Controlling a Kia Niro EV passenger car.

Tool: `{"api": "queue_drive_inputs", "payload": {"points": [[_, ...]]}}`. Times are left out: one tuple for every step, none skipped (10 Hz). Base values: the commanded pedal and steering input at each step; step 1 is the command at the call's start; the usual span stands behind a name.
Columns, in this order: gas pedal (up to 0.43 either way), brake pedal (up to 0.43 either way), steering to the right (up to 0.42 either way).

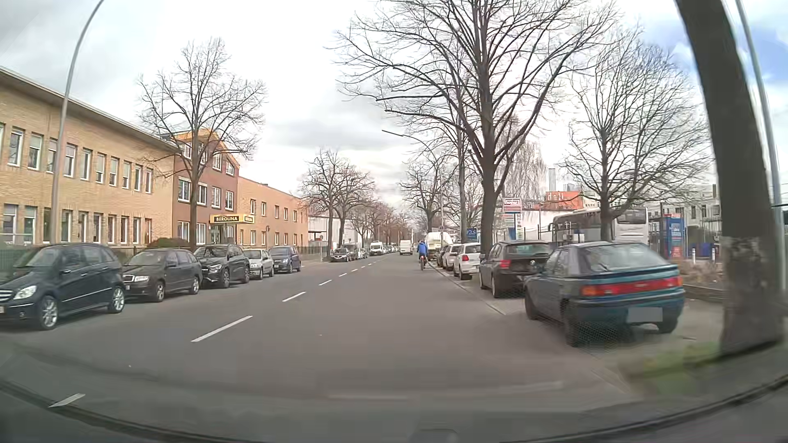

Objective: Follow the waypoints while adhering to traffic rules and regulations

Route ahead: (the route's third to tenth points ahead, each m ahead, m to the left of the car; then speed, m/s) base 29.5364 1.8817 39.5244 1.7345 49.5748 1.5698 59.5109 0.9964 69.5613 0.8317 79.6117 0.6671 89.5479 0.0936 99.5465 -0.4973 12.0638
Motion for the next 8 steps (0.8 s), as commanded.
{"api": "queue_drive_inputs", "payload": {"points": [[0.087, 0.000, 0.000], [0.087, 0.000, 0.000], [0.087, 0.000, 0.000], [0.110, 0.000, 0.000], [0.118, 0.000, 0.000], [0.118, 0.000, 0.000], [0.138, 0.000, 0.000], [0.150, 0.000, 0.000]]}}
